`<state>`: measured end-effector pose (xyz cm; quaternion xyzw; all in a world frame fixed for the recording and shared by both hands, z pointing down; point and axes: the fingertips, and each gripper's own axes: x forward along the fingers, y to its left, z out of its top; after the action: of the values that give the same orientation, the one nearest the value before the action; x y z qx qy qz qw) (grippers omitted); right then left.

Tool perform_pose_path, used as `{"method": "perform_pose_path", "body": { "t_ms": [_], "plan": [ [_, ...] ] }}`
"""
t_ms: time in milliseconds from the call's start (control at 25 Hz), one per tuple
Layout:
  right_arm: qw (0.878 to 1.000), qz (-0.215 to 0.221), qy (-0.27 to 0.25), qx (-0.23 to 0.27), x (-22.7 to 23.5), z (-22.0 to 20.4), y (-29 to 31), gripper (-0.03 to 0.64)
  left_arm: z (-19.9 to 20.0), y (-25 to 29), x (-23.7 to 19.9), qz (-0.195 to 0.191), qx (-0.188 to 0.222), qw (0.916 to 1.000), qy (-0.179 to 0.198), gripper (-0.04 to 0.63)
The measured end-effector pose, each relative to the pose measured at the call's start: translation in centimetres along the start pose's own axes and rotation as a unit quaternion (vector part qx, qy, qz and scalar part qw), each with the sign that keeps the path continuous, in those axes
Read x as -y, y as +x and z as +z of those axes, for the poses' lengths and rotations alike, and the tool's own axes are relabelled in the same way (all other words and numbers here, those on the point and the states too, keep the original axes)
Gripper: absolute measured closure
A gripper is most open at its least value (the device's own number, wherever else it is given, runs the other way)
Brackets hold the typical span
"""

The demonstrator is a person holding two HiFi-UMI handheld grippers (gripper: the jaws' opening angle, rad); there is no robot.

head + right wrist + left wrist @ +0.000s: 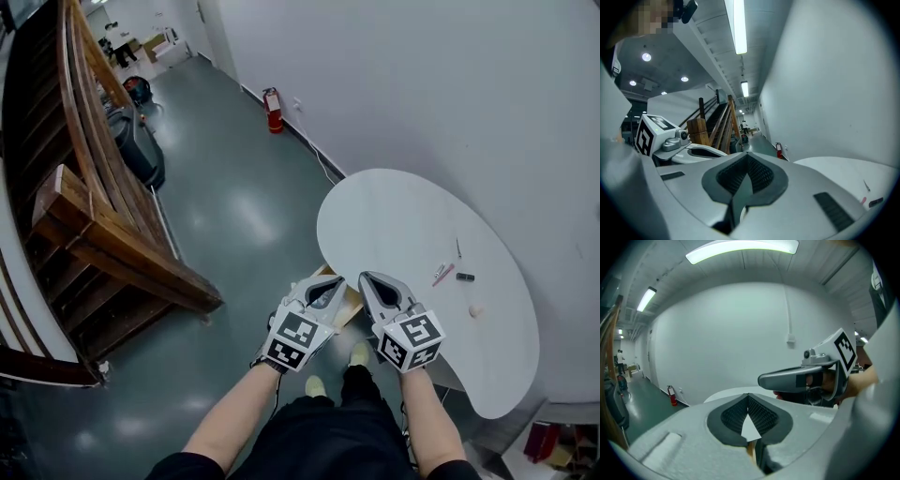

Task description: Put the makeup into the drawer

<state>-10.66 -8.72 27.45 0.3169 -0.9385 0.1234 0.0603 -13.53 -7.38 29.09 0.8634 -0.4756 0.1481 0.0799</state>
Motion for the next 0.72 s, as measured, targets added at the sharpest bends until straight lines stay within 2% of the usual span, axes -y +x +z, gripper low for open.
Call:
{"method": "perform_pose_path", "body": {
  "t_ms": [280,720],
  "plan": [
    [1.000,0.004,-0.024,0.019,-1.3,3.0,-0.7,0.603,3.3,-1.5,0.0,0.000,0.034,0.9992,-0.021,0.586],
    [0.999,-0.003,-0.036,0.034,-1.8,5.1,-2.2,0.603,5.8,-2.4,1.3,-0.005,0.055,0.9983,-0.015,0.586]
  ]
}}
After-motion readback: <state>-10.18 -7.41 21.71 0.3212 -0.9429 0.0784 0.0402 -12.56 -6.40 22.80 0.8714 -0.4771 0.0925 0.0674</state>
